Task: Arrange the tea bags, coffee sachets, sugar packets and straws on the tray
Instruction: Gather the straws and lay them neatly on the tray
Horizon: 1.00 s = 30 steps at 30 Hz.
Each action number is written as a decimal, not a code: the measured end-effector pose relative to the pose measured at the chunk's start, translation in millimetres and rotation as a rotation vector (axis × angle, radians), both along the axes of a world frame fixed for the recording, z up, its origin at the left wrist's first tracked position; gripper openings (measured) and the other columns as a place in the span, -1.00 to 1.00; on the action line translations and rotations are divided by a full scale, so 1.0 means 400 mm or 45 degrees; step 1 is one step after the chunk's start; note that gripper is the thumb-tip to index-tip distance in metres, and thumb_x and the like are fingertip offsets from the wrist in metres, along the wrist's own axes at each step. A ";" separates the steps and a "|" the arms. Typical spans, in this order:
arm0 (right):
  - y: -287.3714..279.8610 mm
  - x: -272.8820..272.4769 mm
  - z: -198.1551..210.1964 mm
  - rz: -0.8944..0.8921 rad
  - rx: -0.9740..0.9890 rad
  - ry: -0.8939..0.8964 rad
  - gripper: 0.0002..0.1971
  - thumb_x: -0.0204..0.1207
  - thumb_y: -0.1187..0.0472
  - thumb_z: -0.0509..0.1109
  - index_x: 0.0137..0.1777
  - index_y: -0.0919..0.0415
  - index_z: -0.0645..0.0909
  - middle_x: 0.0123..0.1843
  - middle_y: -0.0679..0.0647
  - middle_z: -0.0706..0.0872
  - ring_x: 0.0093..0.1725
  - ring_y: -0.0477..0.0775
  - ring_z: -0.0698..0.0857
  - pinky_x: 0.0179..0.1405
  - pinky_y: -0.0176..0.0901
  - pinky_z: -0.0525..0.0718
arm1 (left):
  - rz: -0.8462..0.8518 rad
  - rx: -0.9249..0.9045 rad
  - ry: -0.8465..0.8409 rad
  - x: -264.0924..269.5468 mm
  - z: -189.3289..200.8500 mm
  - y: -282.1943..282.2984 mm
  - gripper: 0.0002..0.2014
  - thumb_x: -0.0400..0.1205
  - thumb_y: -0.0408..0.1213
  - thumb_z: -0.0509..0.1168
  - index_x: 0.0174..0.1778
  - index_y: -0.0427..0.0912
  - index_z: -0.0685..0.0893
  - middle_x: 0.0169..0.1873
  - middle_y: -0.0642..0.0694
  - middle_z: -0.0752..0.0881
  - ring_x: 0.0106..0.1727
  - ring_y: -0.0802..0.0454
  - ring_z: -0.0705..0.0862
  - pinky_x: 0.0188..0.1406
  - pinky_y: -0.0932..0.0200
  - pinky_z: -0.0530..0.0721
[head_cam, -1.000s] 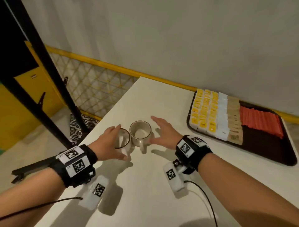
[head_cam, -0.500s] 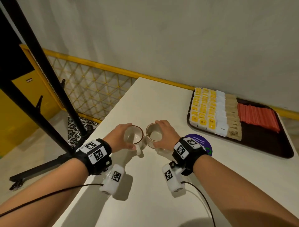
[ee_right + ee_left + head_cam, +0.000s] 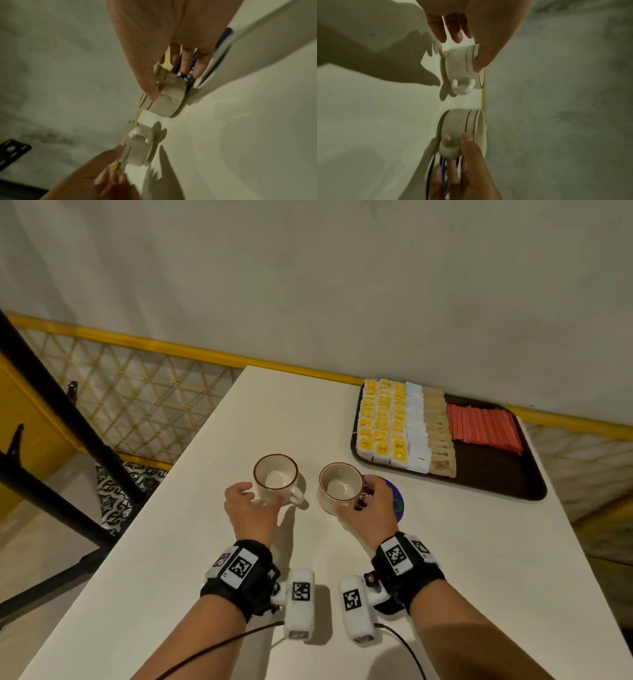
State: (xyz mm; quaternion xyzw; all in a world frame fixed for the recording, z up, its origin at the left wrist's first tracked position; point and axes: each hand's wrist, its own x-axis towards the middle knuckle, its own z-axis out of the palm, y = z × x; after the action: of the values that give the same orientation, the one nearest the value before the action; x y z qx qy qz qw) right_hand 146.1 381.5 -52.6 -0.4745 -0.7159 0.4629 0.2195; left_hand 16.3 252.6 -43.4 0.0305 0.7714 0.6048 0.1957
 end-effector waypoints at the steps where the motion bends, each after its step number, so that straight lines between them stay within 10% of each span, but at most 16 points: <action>1: -0.010 0.009 -0.017 -0.101 -0.059 0.042 -0.29 0.05 -0.01 0.70 0.16 0.00 0.41 0.18 0.07 0.57 0.14 0.10 0.63 0.14 0.03 0.67 | -0.032 0.059 -0.096 0.017 -0.009 -0.001 -0.57 0.47 -0.33 0.49 0.19 -0.23 0.47 0.02 -0.15 0.54 -0.09 -0.04 0.60 -0.08 0.07 0.63; 6: -0.049 0.037 -0.035 -0.008 -0.122 0.050 -0.68 0.45 -0.01 0.51 -0.36 0.08 0.48 -0.37 -0.06 0.55 -0.29 -0.01 0.54 -0.23 -0.17 0.49 | -0.468 0.183 -0.438 0.062 -0.023 0.019 -0.82 0.65 -0.35 0.27 0.15 -0.10 0.54 -0.32 -0.15 0.58 -0.44 0.03 0.48 -0.46 0.20 0.48; 10: -0.045 0.022 -0.044 0.132 -0.149 -0.001 -0.68 0.63 0.05 0.31 -0.38 0.06 0.53 -0.28 0.01 0.65 -0.21 -0.01 0.60 -0.20 -0.26 0.50 | -0.518 0.546 -0.919 0.031 -0.036 0.046 -0.83 0.73 -0.24 0.15 0.20 -0.16 0.52 -0.39 -0.16 0.50 -0.46 -0.01 0.41 -0.53 0.20 0.43; 18: 0.114 -0.106 0.022 0.256 -0.125 -0.056 -0.73 0.71 0.12 0.13 -0.19 0.17 0.50 -0.19 0.06 0.58 -0.13 0.06 0.54 -0.12 -0.17 0.43 | -0.480 0.459 -0.761 -0.144 0.004 0.152 -0.78 0.66 -0.41 0.02 -0.30 -0.16 0.42 -0.53 -0.04 0.37 -0.60 0.11 0.33 -0.70 0.34 0.32; 24: 0.310 -0.324 0.024 0.146 -0.064 -0.001 -0.66 0.71 0.12 0.12 -0.34 0.13 0.35 -0.41 0.03 0.40 -0.28 0.11 0.42 -0.22 -0.11 0.37 | -0.563 0.362 -0.432 -0.318 0.058 0.354 -0.76 0.71 -0.39 -0.03 -0.25 -0.17 0.44 -0.45 -0.08 0.44 -0.50 0.09 0.39 -0.61 0.34 0.36; 30: 0.436 -0.462 -0.005 0.020 -0.014 0.023 -0.76 0.72 0.20 0.06 -0.19 0.13 0.43 -0.21 0.12 0.51 -0.12 0.12 0.51 -0.06 -0.03 0.49 | -0.617 0.344 -0.407 -0.435 0.033 0.492 -0.72 0.72 -0.37 -0.04 -0.29 -0.16 0.43 -0.54 -0.04 0.45 -0.60 0.14 0.42 -0.55 0.30 0.35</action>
State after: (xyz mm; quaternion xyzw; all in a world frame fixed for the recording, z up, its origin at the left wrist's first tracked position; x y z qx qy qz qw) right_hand -38.6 555.9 -54.4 -0.4658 -0.7150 0.4729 0.2196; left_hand -157.7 449.6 -30.1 0.1437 0.6140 0.6346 0.4469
